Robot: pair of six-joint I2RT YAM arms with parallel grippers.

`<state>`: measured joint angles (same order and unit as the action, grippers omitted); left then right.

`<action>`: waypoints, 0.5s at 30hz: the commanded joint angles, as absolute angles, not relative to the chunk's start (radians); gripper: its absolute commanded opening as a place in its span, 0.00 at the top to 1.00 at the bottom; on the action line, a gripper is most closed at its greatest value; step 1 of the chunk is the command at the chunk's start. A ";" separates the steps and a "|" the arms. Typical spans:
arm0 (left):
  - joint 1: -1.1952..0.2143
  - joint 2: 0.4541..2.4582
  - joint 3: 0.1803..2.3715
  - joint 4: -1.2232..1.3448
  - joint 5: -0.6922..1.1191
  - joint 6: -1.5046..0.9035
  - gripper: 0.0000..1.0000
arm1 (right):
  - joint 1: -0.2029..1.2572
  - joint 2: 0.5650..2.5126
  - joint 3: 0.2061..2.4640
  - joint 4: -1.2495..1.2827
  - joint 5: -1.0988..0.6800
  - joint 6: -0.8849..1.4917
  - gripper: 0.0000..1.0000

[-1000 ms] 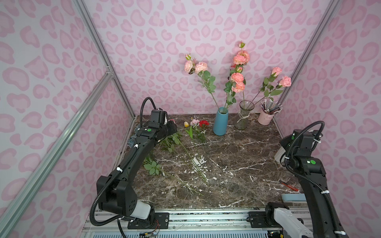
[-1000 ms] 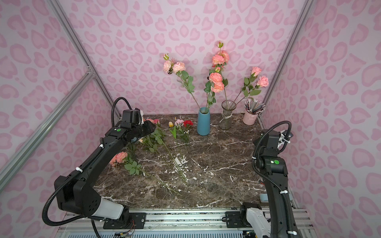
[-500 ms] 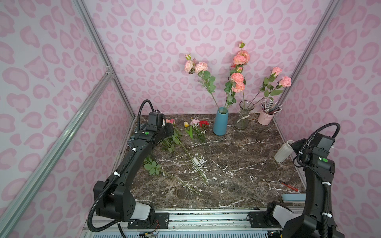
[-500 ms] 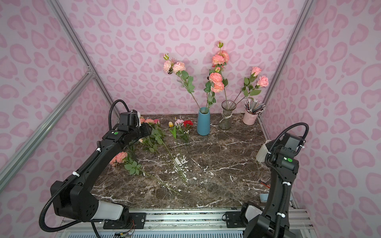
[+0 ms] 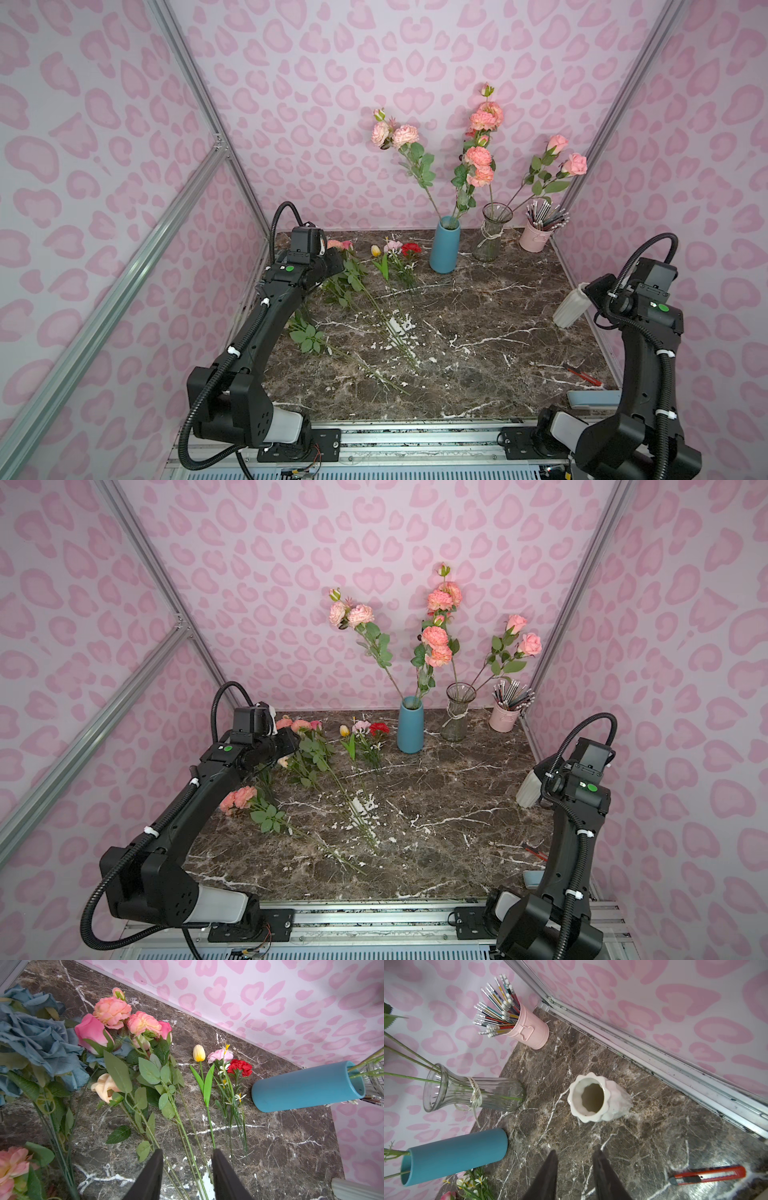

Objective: Place the pink flowers into the vase
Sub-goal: Pick up the vase from the center of the board.

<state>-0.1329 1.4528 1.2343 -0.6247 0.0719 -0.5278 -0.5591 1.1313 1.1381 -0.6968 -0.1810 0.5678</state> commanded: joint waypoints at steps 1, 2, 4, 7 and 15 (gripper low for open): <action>-0.110 1.460 1.231 -0.602 0.096 -0.525 0.57 | -0.560 1.141 1.155 -0.731 -0.165 0.551 0.66; -0.104 1.460 1.230 -0.600 0.102 -0.526 0.57 | -0.559 1.141 1.156 -0.733 -0.152 0.550 0.66; -0.094 1.462 1.230 -0.600 0.108 -0.528 0.57 | -0.560 1.142 1.151 -0.735 -0.132 0.548 0.67; -0.089 1.466 1.229 -0.600 0.112 -0.529 0.57 | -0.561 1.151 1.133 -0.737 -0.101 0.545 0.67; -0.087 1.473 1.227 -0.599 0.111 -0.529 0.57 | -0.573 1.172 1.091 -0.700 -0.078 0.541 0.67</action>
<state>-0.0887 1.4689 1.2293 -0.6243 0.1081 -0.5293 -0.5694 1.1652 1.0973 -0.7208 -0.1032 0.5495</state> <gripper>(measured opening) 0.426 0.331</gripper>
